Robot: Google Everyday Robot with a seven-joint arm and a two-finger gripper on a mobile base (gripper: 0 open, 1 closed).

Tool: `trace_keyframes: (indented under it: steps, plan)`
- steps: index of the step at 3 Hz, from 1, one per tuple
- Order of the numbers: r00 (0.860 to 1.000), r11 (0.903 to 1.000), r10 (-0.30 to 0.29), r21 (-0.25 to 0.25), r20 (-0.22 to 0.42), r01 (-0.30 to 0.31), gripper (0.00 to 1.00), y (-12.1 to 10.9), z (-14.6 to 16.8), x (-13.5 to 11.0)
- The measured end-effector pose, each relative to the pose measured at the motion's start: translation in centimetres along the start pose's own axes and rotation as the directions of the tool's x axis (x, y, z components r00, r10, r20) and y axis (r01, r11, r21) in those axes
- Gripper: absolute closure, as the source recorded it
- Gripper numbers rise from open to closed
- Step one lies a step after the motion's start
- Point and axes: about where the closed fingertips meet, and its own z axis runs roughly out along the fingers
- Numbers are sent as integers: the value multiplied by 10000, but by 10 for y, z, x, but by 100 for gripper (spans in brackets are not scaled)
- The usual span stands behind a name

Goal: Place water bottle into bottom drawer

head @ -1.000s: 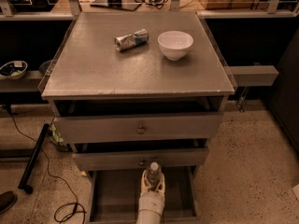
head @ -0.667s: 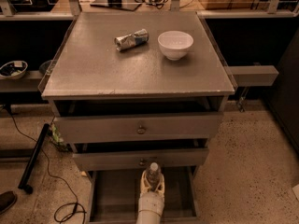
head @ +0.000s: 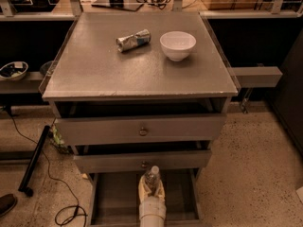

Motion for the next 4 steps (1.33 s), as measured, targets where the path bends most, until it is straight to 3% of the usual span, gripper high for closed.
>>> trace_keyframes:
  steps: [1,2,3,4]
  plan:
    - [9946,9967,650,-433,-804,-687,100,6,-4,6]
    - [9708,9801,1592,-890,-1792,-1772,100,10,-9,14]
    - [9552,9646,2020,-1246,-2165,-2322,100,14,-12,17]
    - [9412,9509,2480,-1283,-2294,-2818,100,11,-11,23]
